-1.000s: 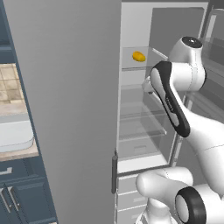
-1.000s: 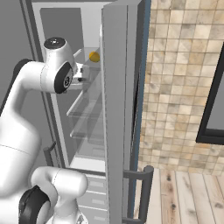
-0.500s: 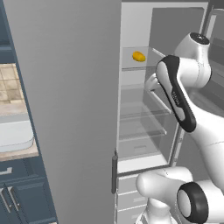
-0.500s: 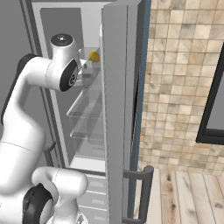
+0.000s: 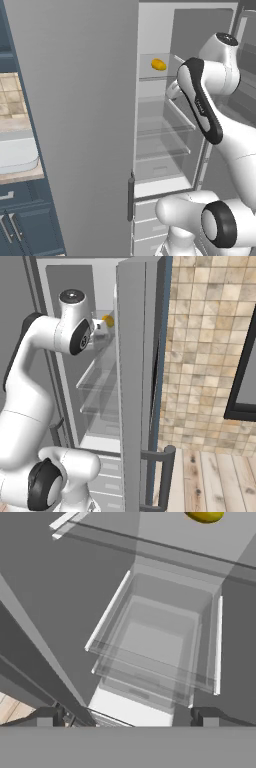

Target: Pick the mango and apple from the fridge and place them inside the tupperware on the counter.

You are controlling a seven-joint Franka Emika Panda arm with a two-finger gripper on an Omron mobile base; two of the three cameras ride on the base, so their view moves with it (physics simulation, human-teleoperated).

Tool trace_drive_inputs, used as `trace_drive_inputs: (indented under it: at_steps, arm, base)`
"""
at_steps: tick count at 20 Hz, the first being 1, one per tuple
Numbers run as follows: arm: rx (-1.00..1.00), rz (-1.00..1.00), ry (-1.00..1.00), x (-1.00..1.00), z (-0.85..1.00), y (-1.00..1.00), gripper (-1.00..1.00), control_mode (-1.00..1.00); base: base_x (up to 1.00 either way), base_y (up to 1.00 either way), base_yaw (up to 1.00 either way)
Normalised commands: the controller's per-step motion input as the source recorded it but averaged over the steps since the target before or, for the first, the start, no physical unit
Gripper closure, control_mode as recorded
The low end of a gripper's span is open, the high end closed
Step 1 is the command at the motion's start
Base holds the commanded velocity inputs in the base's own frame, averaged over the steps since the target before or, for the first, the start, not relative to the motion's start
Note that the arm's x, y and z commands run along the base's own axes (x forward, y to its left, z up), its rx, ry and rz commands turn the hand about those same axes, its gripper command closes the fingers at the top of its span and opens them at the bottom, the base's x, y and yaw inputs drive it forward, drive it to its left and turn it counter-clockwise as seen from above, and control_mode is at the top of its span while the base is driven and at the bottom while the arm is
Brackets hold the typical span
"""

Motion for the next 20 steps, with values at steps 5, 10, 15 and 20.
trace_drive_inputs:
  at_steps: [5, 10, 15, 20]
  arm:
    - [-0.04, 0.00, -0.12, 0.15, 0.00, 0.00, -1.00, -1.00]
    - [0.00, 0.00, -0.14, 0.00, 0.05, -0.03, -1.00, -1.00]
    - [0.01, 0.00, -0.05, 0.02, 0.22, 0.00, -1.00, -1.00]
    - [0.04, 0.00, -0.01, 0.10, 0.30, 0.00, -1.00, -1.00]
  base:
    - [0.00, 0.00, 0.00]
    - [0.00, 0.00, 0.00]
    - [0.00, 0.00, 0.00]
    - [0.00, 0.00, 0.00]
